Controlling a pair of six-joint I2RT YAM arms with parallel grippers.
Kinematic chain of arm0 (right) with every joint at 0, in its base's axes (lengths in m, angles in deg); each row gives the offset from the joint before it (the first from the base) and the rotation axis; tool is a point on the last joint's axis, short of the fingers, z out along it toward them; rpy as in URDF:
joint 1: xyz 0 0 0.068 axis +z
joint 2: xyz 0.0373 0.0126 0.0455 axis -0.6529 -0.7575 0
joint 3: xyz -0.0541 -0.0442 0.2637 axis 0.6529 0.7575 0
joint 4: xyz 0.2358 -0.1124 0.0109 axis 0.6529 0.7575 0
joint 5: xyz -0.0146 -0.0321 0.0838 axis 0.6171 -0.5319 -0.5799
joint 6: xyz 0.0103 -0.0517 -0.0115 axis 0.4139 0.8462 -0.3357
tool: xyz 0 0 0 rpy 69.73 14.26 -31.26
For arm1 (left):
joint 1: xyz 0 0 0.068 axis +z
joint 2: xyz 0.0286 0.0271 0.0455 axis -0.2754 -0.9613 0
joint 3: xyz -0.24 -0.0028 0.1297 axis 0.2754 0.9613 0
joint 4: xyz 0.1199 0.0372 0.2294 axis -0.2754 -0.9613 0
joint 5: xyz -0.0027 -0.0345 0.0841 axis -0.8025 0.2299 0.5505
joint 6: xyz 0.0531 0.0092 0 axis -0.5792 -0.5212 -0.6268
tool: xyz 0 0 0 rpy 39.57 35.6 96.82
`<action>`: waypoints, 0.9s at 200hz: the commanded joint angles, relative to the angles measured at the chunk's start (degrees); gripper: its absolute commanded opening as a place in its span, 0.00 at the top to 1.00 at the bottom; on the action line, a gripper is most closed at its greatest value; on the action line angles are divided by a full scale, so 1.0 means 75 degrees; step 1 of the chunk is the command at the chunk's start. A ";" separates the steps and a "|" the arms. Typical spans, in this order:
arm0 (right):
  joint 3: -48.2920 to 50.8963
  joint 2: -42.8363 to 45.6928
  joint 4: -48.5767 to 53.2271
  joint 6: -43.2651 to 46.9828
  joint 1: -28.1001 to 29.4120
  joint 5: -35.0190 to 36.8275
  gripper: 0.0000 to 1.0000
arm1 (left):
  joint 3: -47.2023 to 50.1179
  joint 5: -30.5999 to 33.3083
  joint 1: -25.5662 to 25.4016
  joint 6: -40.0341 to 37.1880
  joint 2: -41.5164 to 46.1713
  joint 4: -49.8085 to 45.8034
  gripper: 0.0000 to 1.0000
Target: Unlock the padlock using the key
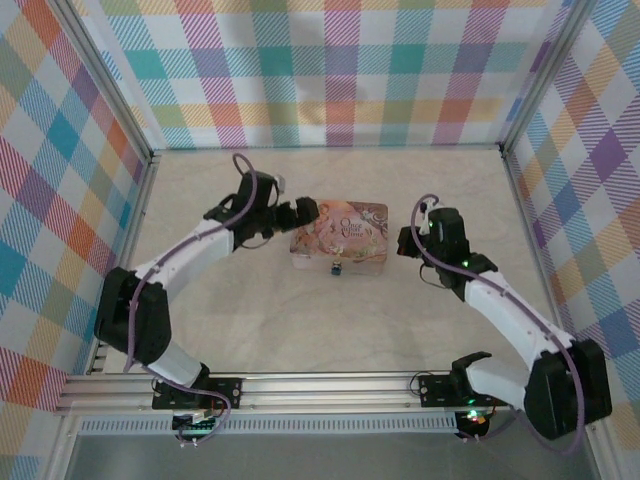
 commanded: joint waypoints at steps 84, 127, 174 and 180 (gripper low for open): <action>-0.2935 -0.3350 -0.0258 0.0399 -0.0587 -0.0374 1.00 | 0.4177 0.0751 -0.1763 -0.0278 0.0877 0.5677 0.00; -0.3487 -0.4194 -0.0132 0.0485 -0.0592 -0.0242 1.00 | 0.4388 0.0961 -0.2161 -0.0615 0.0071 0.6960 0.00; -0.3611 -0.4627 -0.0213 0.0309 -0.0595 -0.0296 1.00 | 0.4378 0.1577 -0.2557 -0.1028 -0.0710 0.7631 0.00; -0.3609 -0.4654 -0.0235 0.0299 -0.0587 -0.0285 1.00 | 0.4371 0.1642 -0.2607 -0.1079 -0.0812 0.7718 0.00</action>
